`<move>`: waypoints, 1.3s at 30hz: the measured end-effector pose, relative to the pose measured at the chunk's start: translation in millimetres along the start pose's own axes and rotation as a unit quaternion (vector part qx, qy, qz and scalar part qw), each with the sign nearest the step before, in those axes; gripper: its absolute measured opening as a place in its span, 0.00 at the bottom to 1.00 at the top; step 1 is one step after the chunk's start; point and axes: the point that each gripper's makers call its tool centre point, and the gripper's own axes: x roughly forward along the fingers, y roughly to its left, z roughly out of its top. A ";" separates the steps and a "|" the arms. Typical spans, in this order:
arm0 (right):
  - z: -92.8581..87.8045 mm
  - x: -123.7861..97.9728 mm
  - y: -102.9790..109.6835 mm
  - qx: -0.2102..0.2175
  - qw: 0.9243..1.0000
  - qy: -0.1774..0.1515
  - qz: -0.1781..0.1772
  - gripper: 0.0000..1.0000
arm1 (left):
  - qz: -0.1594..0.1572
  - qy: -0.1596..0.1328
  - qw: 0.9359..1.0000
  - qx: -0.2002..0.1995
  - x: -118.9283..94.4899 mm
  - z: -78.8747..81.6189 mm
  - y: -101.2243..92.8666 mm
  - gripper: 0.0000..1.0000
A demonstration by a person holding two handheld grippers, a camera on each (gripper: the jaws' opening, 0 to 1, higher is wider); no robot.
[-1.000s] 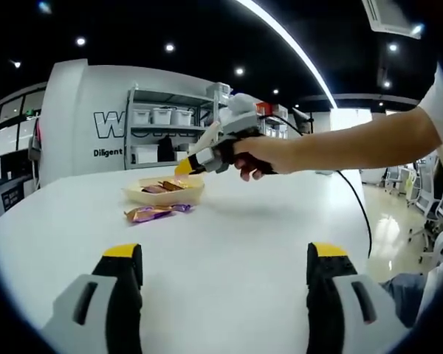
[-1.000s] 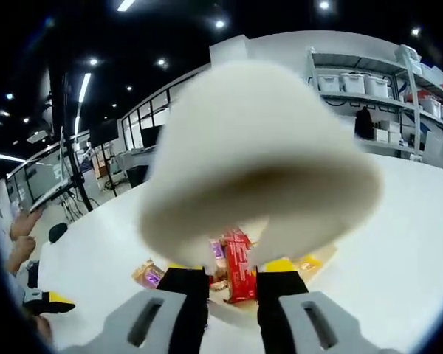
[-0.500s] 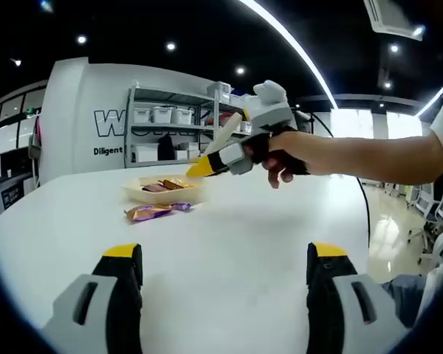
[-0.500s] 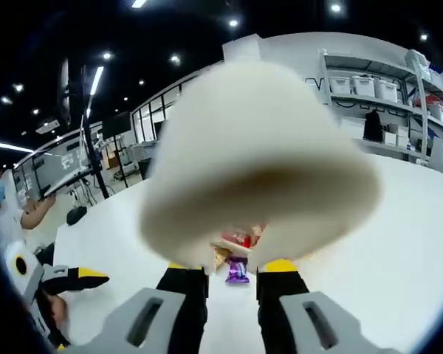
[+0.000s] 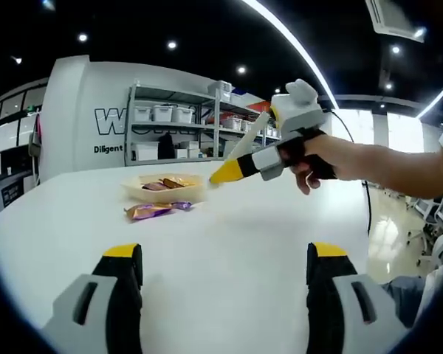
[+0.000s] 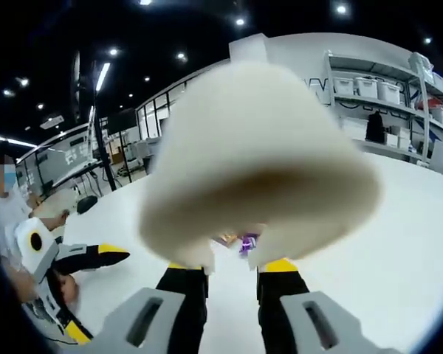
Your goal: Place the target food into the container with the food tongs after gripping and lifting it, then release it inside without dropping or visibly crushing the food.
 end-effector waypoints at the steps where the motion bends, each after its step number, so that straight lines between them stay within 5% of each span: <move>1: -0.9 -3.7 1.6 0.003 1.000 -0.002 -0.003 0.19 | 0.000 0.000 1.000 -0.001 0.1 0.0 0.0 0.91; 6: -12.5 -15.9 7.5 0.017 1.000 0.016 -0.009 0.19 | -0.004 0.002 1.000 -0.008 0.3 -0.5 -0.3 0.91; 25: -13.0 -90.3 5.3 0.016 0.998 -0.034 -0.055 0.20 | -0.020 0.008 0.999 -0.045 -0.3 -2.2 -0.5 0.91; 33: -6.3 -104.5 0.8 0.033 0.994 -0.067 -0.076 0.20 | -0.027 0.011 0.999 -0.034 0.0 -3.0 -5.2 0.91; 39: -18.9 -102.6 13.1 0.050 0.994 -0.069 -0.068 0.21 | -0.028 0.017 0.999 -0.024 0.3 -5.3 -7.2 0.90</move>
